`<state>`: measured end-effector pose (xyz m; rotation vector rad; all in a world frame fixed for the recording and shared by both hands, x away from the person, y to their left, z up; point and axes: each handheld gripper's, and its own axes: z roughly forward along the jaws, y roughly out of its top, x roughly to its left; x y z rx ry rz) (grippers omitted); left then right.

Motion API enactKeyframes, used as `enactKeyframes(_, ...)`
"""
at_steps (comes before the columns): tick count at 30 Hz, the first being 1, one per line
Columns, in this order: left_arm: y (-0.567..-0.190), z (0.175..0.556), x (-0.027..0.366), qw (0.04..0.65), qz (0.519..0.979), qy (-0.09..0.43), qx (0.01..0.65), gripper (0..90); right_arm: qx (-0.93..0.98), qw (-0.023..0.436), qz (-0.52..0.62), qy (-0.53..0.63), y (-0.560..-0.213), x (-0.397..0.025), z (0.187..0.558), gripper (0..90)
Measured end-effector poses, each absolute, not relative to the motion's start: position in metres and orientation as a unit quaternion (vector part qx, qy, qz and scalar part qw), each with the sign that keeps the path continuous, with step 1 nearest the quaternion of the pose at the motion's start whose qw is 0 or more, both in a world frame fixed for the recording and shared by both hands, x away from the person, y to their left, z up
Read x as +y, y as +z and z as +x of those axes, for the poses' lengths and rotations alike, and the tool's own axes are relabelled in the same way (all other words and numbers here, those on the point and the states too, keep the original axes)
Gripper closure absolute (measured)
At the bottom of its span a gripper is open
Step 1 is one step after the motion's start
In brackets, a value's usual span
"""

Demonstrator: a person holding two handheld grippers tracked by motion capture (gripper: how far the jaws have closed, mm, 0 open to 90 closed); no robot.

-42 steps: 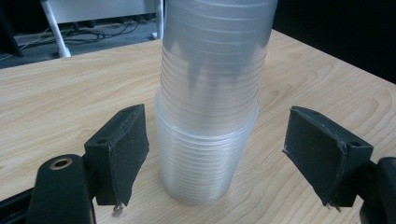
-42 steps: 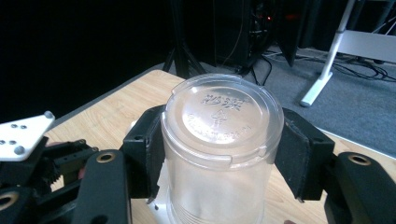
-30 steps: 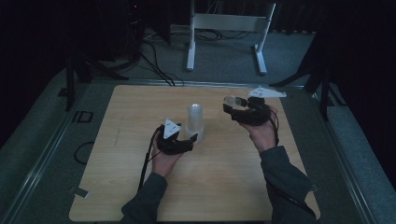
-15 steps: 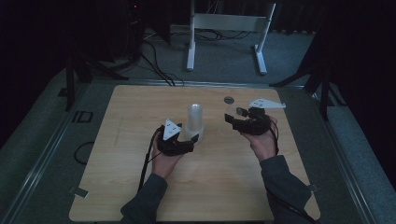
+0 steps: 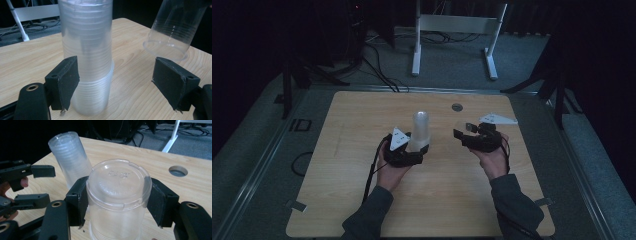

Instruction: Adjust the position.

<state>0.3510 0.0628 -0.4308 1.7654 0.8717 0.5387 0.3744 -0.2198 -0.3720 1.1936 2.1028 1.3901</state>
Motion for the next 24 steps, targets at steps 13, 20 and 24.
enactKeyframes(13,-0.433,0.35,0.057,0.519,0.745,0.223,0.354,21.1,0.736,0.154,0.438,0.493,-0.397,-0.221,0.369,39.1)
enactKeyframes(20,-0.433,0.347,0.055,0.522,0.749,0.22,0.344,21.1,0.734,0.144,0.44,0.497,-0.404,-0.218,0.366,39.1)
enactKeyframes(24,-0.433,0.346,0.052,0.523,0.752,0.218,0.337,21.1,0.735,0.137,0.442,0.496,-0.409,-0.216,0.366,39.1)
